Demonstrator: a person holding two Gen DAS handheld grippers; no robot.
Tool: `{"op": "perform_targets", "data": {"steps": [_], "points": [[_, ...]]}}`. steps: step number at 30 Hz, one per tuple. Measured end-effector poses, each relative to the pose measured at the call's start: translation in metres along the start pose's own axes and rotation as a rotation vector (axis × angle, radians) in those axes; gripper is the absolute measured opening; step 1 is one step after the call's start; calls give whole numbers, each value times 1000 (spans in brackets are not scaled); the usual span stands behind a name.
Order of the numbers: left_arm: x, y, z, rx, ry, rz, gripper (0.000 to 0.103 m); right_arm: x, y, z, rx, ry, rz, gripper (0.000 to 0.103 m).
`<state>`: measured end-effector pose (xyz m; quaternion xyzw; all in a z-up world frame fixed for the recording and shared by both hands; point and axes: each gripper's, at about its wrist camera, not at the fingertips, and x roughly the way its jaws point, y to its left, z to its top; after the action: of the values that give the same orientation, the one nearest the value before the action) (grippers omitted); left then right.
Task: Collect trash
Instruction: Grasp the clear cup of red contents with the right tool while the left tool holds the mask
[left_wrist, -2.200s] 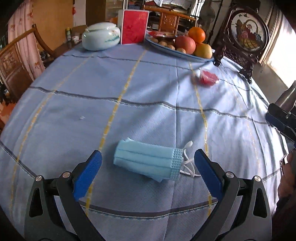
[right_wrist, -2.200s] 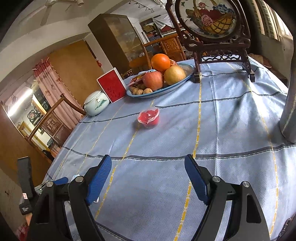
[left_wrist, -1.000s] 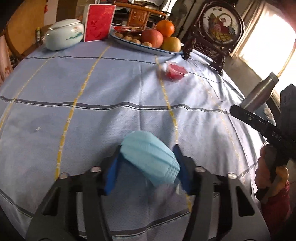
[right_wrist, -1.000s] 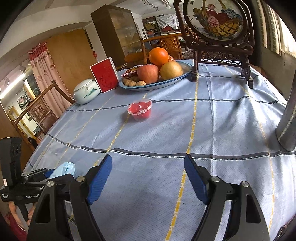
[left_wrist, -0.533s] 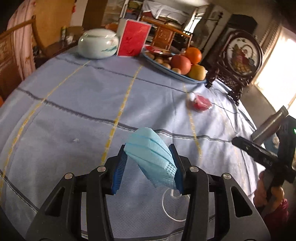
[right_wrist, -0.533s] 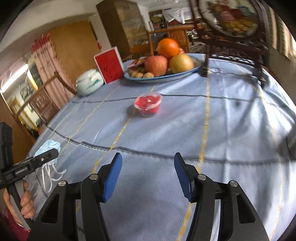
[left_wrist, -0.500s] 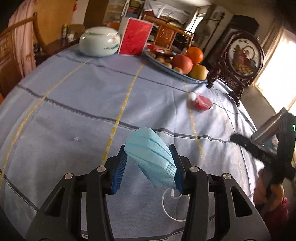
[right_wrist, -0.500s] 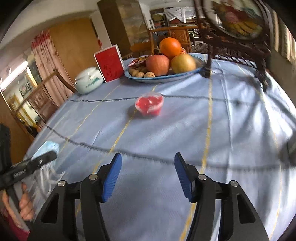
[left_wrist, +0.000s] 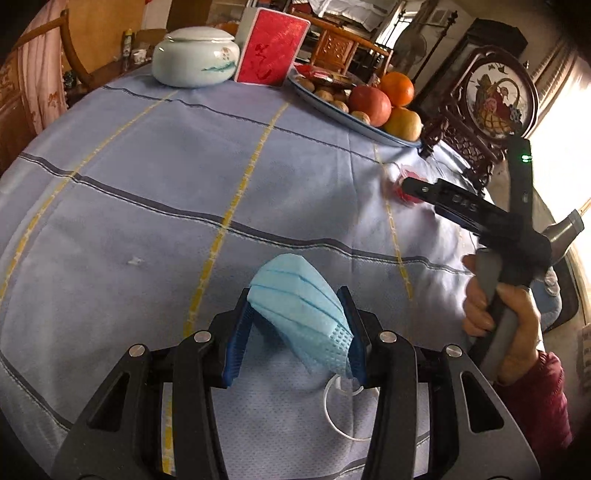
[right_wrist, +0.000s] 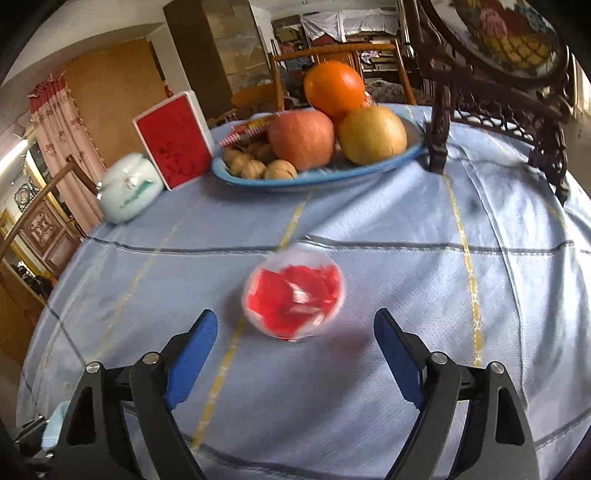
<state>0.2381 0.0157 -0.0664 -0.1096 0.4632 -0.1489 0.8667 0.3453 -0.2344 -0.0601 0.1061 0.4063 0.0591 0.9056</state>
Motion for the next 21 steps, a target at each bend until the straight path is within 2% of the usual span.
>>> {"op": "perform_targets", "data": {"steps": [1,7,8,9,10,14,18,21], "points": [[1,-1,0,5,2,1,46,-1,-3,2,21,-11,27,85],[2,-7,-2,35,-2,30,46,5,5,6,-25,-9,9,83],[2,-8,-2,37,-2,31,46,6,6,6,-34,-7,18,79],[2,-8,-2,39,-3,33,46,8,7,6,-41,6,33,57],[2,-7,-2,39,-4,33,46,7,6,5,-42,8,45,53],[-1,0,1,12,-19,41,46,-17,7,3,-67,-64,37,53],[-9,11,4,-38,-52,22,46,-50,17,7,-53,-87,116,54],[-16,18,7,-65,-80,22,46,-78,37,1,-94,-119,159,54]]}}
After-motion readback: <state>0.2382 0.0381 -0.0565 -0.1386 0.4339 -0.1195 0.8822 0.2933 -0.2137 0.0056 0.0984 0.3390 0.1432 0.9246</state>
